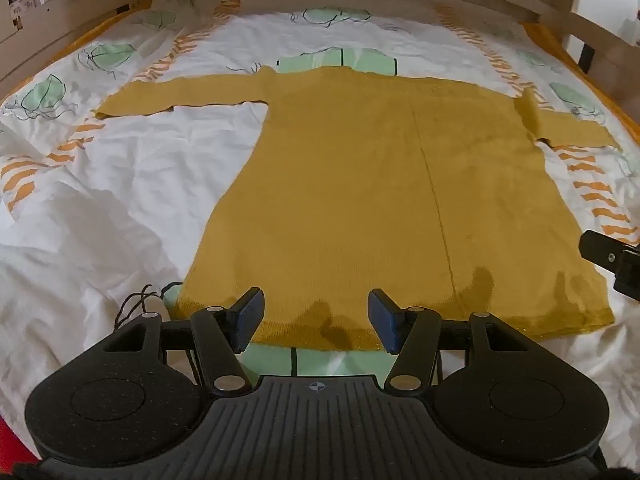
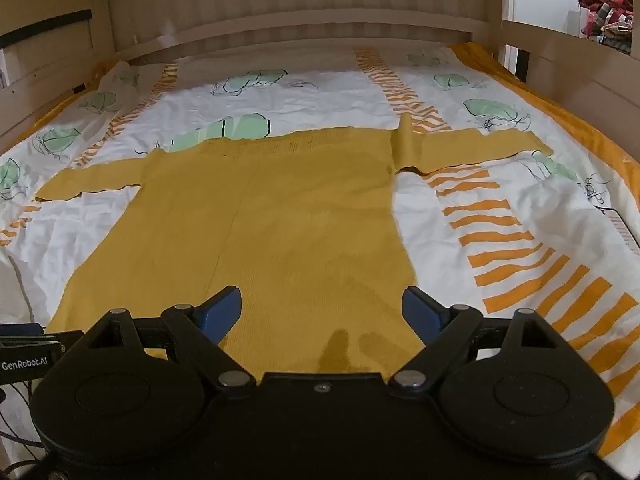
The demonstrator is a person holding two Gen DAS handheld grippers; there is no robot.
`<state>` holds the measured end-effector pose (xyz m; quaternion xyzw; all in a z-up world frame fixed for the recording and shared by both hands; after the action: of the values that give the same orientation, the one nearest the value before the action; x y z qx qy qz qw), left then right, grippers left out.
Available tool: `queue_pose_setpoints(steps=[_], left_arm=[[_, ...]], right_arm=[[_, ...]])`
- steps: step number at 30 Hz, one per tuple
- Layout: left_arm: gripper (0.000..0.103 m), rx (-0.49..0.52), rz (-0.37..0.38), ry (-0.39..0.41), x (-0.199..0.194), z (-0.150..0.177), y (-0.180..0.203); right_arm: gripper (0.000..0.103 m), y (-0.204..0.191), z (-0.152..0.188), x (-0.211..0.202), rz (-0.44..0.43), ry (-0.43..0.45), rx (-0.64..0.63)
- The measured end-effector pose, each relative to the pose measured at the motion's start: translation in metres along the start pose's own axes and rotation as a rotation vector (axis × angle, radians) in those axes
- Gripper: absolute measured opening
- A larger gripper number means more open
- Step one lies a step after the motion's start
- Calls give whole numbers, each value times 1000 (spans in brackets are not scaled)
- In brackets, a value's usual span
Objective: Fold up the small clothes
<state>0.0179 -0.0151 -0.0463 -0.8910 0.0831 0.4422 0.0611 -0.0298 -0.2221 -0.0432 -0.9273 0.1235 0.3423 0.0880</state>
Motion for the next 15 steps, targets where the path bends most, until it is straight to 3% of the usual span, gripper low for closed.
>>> queue_pose_setpoints(steps=[15], left_arm=[[56,-5,-4,-17,4,-4,-3]], right_arm=[[88,-6,-3,6,-15,-16,-7]])
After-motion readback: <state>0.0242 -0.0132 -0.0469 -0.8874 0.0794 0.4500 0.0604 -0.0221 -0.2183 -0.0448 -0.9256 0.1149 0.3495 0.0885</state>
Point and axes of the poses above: each gripper's, at about its wrist camera, not at the fingertips, and x roughly the way its jaws point, y to its right, z to its underside, the point moved 4 cm from there along x, roughly the way its jaws point, and after that the axes turned 1 degree about x, right-handed, at the moved point
